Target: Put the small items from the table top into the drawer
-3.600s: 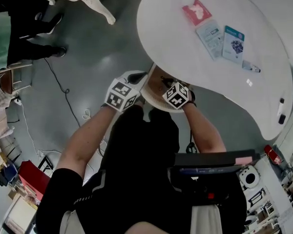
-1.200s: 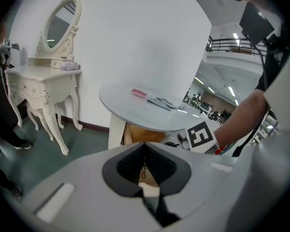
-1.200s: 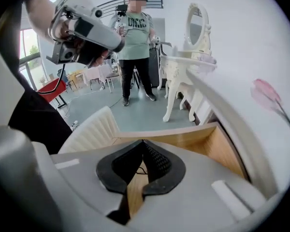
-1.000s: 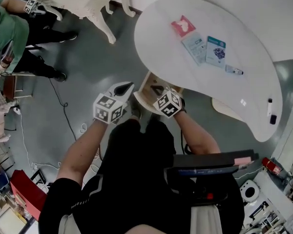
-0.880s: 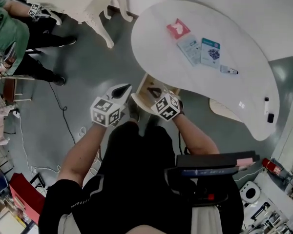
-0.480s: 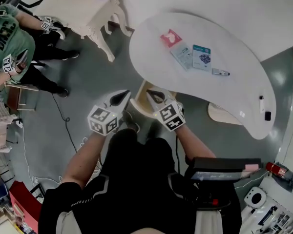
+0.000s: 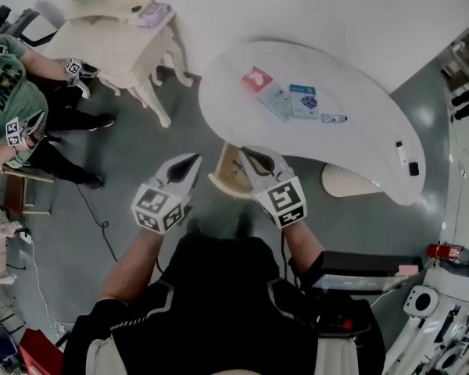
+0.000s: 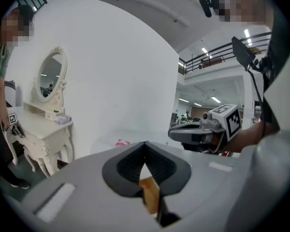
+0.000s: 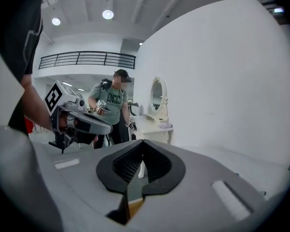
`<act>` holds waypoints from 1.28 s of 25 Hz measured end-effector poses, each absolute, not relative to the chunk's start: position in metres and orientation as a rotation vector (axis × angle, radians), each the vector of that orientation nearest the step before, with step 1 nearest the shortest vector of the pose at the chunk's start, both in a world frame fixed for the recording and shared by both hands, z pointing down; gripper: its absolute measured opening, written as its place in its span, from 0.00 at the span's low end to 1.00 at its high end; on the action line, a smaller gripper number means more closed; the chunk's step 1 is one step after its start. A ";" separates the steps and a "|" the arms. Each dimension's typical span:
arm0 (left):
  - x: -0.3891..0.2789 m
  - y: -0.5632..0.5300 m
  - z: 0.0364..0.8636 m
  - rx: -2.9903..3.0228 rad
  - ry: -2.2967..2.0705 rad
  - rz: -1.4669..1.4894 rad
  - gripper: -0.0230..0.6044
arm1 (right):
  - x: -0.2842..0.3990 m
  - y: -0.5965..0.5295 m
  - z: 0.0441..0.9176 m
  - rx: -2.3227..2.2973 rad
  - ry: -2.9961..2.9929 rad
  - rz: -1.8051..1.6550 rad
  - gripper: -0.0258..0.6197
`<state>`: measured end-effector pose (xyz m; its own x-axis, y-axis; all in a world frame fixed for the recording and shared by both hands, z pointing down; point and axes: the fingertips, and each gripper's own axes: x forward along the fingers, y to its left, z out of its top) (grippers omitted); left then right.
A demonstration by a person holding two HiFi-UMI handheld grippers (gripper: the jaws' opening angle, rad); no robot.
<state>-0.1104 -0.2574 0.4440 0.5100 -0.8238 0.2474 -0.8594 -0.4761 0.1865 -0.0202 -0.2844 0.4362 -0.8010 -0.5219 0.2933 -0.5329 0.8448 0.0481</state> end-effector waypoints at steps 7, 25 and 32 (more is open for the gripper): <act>-0.139 -0.250 0.401 2.512 -1.445 0.101 0.04 | -0.025 -0.271 0.392 1.015 -2.763 0.075 0.04; -0.136 -0.250 0.375 2.591 -1.400 0.057 0.04 | -0.013 -0.270 0.366 1.221 -2.741 0.102 0.04; -0.142 -0.254 0.369 2.588 -1.423 0.047 0.04 | -0.015 -0.275 0.362 1.251 -2.752 0.104 0.04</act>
<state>-0.1416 -0.2538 0.3691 0.5395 -0.8338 0.1176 -0.8397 -0.5223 0.1490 -0.0145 -0.2746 0.3623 -0.6522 -0.7460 0.1348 -0.7540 0.6567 -0.0139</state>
